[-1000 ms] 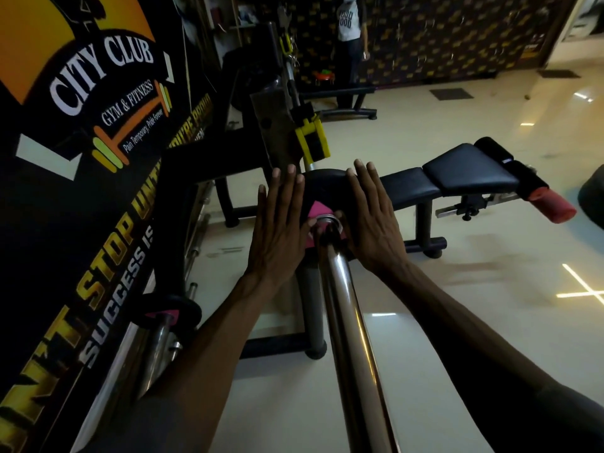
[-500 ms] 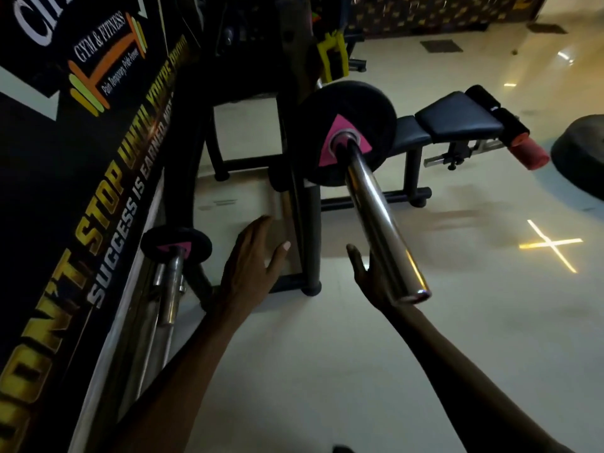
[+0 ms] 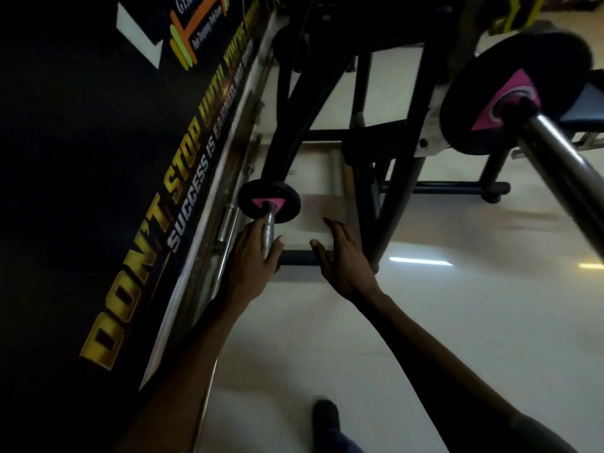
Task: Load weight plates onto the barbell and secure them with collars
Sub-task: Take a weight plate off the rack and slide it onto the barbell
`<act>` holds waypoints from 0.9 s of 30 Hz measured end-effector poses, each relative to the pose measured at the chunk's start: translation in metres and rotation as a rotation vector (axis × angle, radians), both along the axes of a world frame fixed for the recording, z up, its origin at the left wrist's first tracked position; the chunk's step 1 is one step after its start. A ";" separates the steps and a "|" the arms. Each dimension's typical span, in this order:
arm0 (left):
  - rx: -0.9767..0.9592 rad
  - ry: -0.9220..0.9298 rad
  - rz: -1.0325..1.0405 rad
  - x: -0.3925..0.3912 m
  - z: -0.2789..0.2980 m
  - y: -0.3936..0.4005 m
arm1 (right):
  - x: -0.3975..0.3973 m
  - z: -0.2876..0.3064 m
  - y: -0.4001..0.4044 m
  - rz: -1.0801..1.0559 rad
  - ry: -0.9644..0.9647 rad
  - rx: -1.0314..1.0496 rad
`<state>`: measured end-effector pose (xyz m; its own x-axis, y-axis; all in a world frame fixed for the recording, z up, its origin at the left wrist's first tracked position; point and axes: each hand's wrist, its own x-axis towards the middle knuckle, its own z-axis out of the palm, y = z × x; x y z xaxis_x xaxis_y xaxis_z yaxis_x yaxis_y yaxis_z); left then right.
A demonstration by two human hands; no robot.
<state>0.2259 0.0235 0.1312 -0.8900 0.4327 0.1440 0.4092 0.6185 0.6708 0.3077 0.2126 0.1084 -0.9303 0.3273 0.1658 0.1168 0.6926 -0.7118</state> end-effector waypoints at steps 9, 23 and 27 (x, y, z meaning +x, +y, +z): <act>-0.013 -0.129 0.019 -0.123 -0.045 -0.020 | -0.137 -0.033 -0.033 0.117 0.001 -0.024; -0.129 -0.219 -0.108 -0.338 -0.143 0.008 | -0.310 -0.127 0.035 0.098 -0.248 0.030; -0.144 -0.225 -0.174 -0.363 -0.158 0.006 | -0.323 -0.141 0.041 0.102 -0.160 -0.028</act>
<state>-0.1373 0.0297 -0.0268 -0.8035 0.5827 -0.1218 0.3687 0.6477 0.6667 -0.0154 0.2537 -0.0331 -0.9725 0.2327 0.0049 0.1608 0.6866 -0.7090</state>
